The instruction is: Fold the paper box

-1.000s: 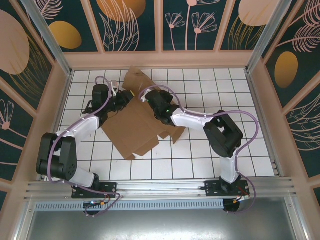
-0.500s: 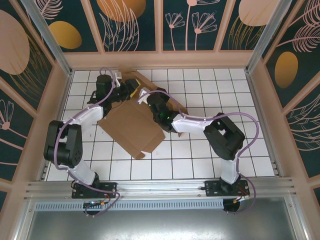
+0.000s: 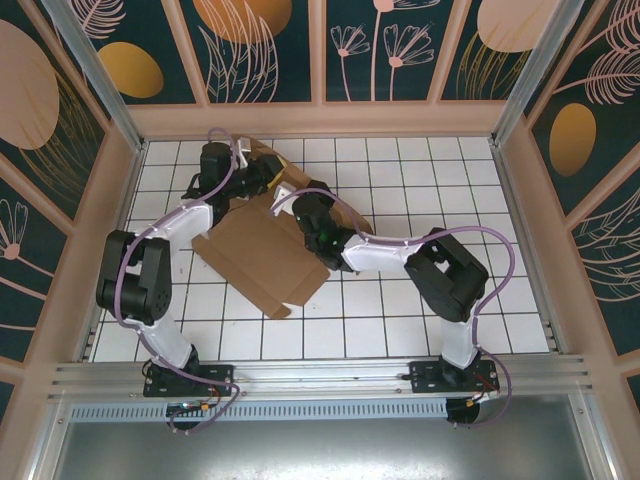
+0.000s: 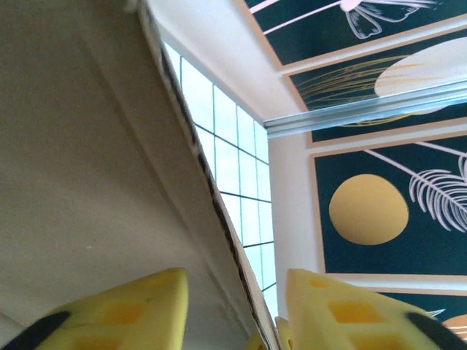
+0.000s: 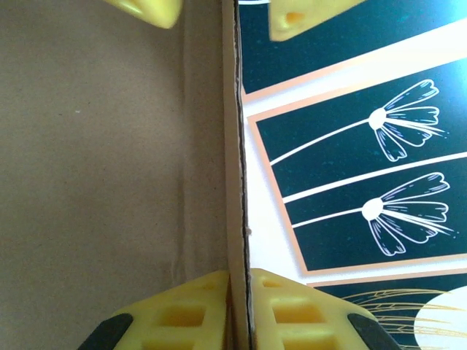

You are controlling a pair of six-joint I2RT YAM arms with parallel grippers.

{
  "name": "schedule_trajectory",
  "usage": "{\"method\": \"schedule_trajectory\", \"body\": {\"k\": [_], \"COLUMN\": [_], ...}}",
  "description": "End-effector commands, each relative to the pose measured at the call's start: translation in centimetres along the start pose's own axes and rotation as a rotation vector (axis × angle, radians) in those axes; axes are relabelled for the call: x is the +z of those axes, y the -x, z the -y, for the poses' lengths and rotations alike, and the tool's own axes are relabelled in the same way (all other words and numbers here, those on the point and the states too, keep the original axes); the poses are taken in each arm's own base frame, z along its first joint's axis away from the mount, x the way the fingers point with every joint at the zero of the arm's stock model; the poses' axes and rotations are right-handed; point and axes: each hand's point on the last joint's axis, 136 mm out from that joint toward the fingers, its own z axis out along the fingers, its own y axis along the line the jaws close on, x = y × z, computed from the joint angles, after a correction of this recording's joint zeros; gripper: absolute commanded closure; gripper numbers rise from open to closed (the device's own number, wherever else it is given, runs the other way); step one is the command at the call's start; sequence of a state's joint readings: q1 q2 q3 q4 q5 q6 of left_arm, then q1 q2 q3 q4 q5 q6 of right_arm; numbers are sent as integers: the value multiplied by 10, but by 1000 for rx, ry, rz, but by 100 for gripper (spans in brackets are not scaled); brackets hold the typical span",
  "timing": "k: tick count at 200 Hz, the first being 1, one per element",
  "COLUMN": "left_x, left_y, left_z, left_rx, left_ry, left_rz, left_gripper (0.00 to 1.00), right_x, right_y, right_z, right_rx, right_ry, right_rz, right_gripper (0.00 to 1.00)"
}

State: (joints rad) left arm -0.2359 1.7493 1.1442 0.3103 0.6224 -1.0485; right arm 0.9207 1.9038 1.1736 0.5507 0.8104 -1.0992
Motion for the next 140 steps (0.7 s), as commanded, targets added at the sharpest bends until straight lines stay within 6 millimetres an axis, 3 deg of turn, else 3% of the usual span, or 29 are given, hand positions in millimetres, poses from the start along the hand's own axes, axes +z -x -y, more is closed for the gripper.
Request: {"method": "schedule_trajectory", "body": {"k": [1, 45, 58, 73, 97, 105, 117, 140], "left_x": [6, 8, 5, -1, -8, -16, -17, -19], "left_y": [1, 8, 6, 5, 6, 8, 9, 11], "left_z": [-2, -2, -2, -1, -9, 3, 5, 10], "left_rx": [27, 33, 31, 39, 31, 41, 39, 62], "left_ry": [19, 17, 9, -2, -10, -43, -63, -89], "left_rz": [-18, 8, 22, 50, 106, 132, 145, 161], "left_gripper": [67, 97, 100, 100, 100, 100, 100, 100], "right_x": [-13, -19, -19, -24, -46, -58, -75, -107], "right_y": [14, 15, 14, 14, 26, 32, 41, 54], "right_z": [27, 27, 26, 27, 27, 29, 30, 34], "right_rx": [61, 52, 42, 29, 74, 111, 175, 328], "right_ry": [-55, -57, -61, -73, -28, -4, 60, 247], "right_rz": [59, 89, 89, 95, 154, 188, 225, 288], "right_gripper": [86, 86, 84, 70, 33, 26, 22, 25]}}
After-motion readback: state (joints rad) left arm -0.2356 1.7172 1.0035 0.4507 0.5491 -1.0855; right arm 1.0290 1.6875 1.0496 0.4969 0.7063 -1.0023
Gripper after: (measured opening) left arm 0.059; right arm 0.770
